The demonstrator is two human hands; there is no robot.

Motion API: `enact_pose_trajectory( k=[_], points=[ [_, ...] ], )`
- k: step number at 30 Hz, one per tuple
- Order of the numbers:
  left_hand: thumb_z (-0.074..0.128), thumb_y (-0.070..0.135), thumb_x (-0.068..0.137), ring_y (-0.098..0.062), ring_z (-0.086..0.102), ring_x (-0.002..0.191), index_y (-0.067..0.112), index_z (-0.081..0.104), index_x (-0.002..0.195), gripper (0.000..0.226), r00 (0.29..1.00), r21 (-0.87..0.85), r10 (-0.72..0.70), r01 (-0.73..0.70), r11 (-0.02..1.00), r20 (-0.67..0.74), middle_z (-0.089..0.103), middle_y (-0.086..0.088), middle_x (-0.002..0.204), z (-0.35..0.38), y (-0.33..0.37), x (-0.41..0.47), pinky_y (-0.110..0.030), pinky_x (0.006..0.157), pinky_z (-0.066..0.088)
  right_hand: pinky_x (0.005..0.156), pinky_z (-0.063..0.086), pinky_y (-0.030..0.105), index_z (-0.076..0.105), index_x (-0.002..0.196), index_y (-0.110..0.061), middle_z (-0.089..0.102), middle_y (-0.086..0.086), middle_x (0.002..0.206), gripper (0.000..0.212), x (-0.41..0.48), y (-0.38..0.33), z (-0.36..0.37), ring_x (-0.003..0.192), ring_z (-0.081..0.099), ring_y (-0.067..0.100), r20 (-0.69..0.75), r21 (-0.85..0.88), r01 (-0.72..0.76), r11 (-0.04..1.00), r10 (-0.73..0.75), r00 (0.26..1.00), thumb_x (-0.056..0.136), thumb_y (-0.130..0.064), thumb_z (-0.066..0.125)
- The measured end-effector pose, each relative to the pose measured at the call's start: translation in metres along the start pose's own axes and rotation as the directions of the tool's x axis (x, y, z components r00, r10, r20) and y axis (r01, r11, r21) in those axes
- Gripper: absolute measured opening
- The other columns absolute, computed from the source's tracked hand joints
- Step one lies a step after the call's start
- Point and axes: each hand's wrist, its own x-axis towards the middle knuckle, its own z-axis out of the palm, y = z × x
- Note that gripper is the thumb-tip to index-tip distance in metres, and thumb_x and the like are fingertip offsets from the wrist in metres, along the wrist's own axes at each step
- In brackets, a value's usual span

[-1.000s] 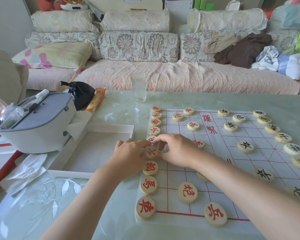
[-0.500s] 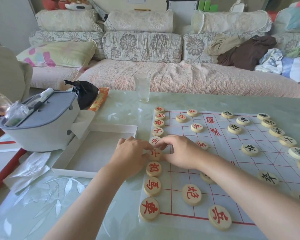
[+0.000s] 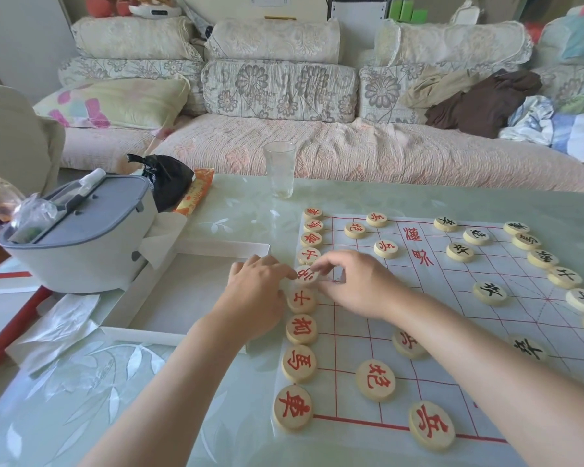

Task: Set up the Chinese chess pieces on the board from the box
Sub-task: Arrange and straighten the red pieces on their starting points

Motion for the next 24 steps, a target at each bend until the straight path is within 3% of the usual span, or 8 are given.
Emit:
enact_pose_trajectory(
  k=[3, 7, 11, 18, 22, 24],
  points=[
    [0.042, 0.015, 0.091, -0.016, 0.039, 0.123, 0.036, 0.053, 0.128, 0.044, 1.0, 0.0, -0.016, 0.016, 1.0, 0.005, 0.052, 0.008, 0.133, -0.001, 0.0, 0.009, -0.031, 0.098, 0.023, 0.086, 0.05, 0.031, 0.068, 0.109, -0.039, 0.063, -0.018, 0.107, 0.019, 0.006, 0.003, -0.005, 0.088, 0.057, 0.001, -0.053, -0.046, -0.052, 0.998, 0.049, 0.997, 0.091, -0.035, 0.064],
    [0.039, 0.014, 0.092, -0.017, 0.037, 0.127, 0.034, 0.048, 0.135, 0.048, 1.0, 0.003, -0.012, 0.012, 1.0, 0.015, 0.053, 0.009, 0.137, 0.007, 0.001, 0.023, -0.032, 0.1, 0.022, 0.083, 0.048, 0.03, 0.066, 0.114, -0.037, 0.064, -0.019, 0.11, 0.026, 0.015, 0.002, 0.005, 0.101, 0.06, 0.008, -0.011, -0.136, -0.093, 0.986, 0.092, 0.996, 0.089, -0.046, 0.065],
    [0.039, 0.01, 0.091, -0.015, 0.04, 0.123, 0.039, 0.053, 0.131, 0.051, 0.997, 0.025, 0.01, -0.012, 1.0, 0.074, 0.057, 0.011, 0.131, 0.015, 0.001, 0.032, -0.031, 0.098, 0.023, 0.082, 0.048, 0.031, 0.069, 0.11, -0.038, 0.065, -0.018, 0.107, 0.034, 0.024, 0.003, 0.012, 0.097, 0.06, 0.009, 0.008, -0.084, -0.104, 0.991, 0.105, 0.994, 0.082, -0.056, 0.072],
    [0.041, 0.012, 0.088, -0.014, 0.044, 0.114, 0.039, 0.065, 0.112, 0.043, 1.0, 0.063, 0.027, -0.026, 0.998, -0.009, 0.062, 0.013, 0.118, 0.014, -0.006, 0.037, -0.031, 0.098, 0.022, 0.085, 0.052, 0.032, 0.069, 0.104, -0.047, 0.065, -0.022, 0.1, 0.019, 0.032, 0.019, 0.01, 0.096, 0.062, 0.005, -0.008, -0.047, -0.102, 0.994, 0.102, 0.995, 0.087, -0.037, 0.069],
    [0.043, 0.011, 0.089, -0.013, 0.042, 0.117, 0.039, 0.057, 0.124, 0.048, 0.997, 0.066, 0.07, -0.071, 0.995, 0.007, 0.056, 0.015, 0.128, 0.017, -0.002, 0.036, -0.03, 0.098, 0.023, 0.083, 0.049, 0.029, 0.067, 0.106, -0.044, 0.065, -0.021, 0.101, 0.035, 0.03, 0.015, 0.011, 0.094, 0.06, 0.003, -0.002, 0.011, -0.085, 0.996, 0.085, 0.996, 0.076, -0.06, 0.074],
    [0.042, 0.012, 0.09, -0.013, 0.042, 0.116, 0.04, 0.058, 0.123, 0.046, 0.996, 0.066, 0.08, -0.082, 0.994, 0.026, 0.058, 0.016, 0.127, 0.019, -0.002, 0.036, -0.029, 0.097, 0.024, 0.084, 0.049, 0.029, 0.068, 0.106, -0.043, 0.065, -0.02, 0.102, 0.04, 0.03, 0.014, 0.013, 0.094, 0.06, 0.003, -0.005, 0.016, -0.079, 0.997, 0.079, 0.997, 0.073, -0.063, 0.075]
  ],
)
